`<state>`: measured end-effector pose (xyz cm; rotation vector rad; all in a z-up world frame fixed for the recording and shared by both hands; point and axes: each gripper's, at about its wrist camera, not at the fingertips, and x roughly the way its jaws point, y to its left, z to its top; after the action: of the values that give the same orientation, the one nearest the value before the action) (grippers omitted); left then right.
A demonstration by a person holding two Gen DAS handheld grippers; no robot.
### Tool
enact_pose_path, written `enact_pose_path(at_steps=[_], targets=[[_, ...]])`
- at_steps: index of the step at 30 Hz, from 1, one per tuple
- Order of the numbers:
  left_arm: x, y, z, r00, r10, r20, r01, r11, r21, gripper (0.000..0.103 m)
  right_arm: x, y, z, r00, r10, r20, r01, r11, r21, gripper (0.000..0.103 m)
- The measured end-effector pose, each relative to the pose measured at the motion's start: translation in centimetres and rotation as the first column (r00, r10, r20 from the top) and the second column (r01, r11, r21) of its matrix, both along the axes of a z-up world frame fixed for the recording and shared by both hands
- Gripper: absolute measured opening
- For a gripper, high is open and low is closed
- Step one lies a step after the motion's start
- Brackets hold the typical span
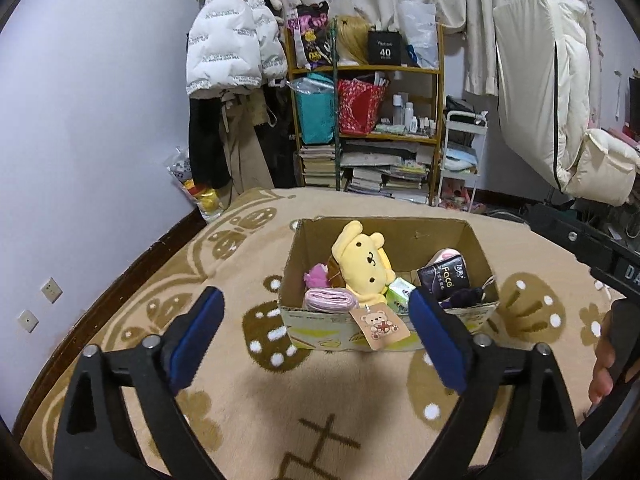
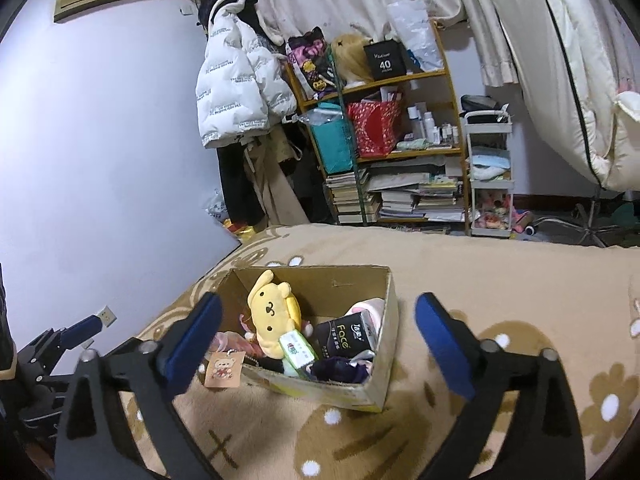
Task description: Organize soft objects
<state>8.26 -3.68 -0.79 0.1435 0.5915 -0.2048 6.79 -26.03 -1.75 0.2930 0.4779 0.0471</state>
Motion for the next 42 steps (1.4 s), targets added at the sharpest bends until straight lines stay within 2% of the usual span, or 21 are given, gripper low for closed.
enact_pose_path(at_steps=[8, 21, 29, 42], targets=[[-3.3, 1.5, 1.8, 0.998, 0.027, 0.061, -0.027, 1.000, -0.007, 0.101, -3.5, 0.5, 2.0, 1.000, -0.004, 0.019, 0.005, 0.998, -0.056, 0.103], [-7.4, 3.2, 3.5, 0.995, 0.028, 0.097, -0.026, 0.999, -0.024, 0.102, -7.8, 2.6, 2.3, 1.000, 0.015, 0.028, -0.011, 0.990, -0.139, 0.103], [-8.5, 3.1, 2.9, 0.993, 0.006, 0.115, -0.007, 1.000, 0.009, 0.102, -8.8, 2.6, 1.8, 1.000, -0.010, 0.029, 0.014, 0.990, -0.140, 0.103], [-7.7, 2.4, 1.1, 0.995, -0.004, 0.100, -0.001, 0.999, 0.051, 0.102, -8.2, 1.8, 0.0, 0.999, -0.053, -0.004, 0.052, 0.990, -0.129, 0.103]])
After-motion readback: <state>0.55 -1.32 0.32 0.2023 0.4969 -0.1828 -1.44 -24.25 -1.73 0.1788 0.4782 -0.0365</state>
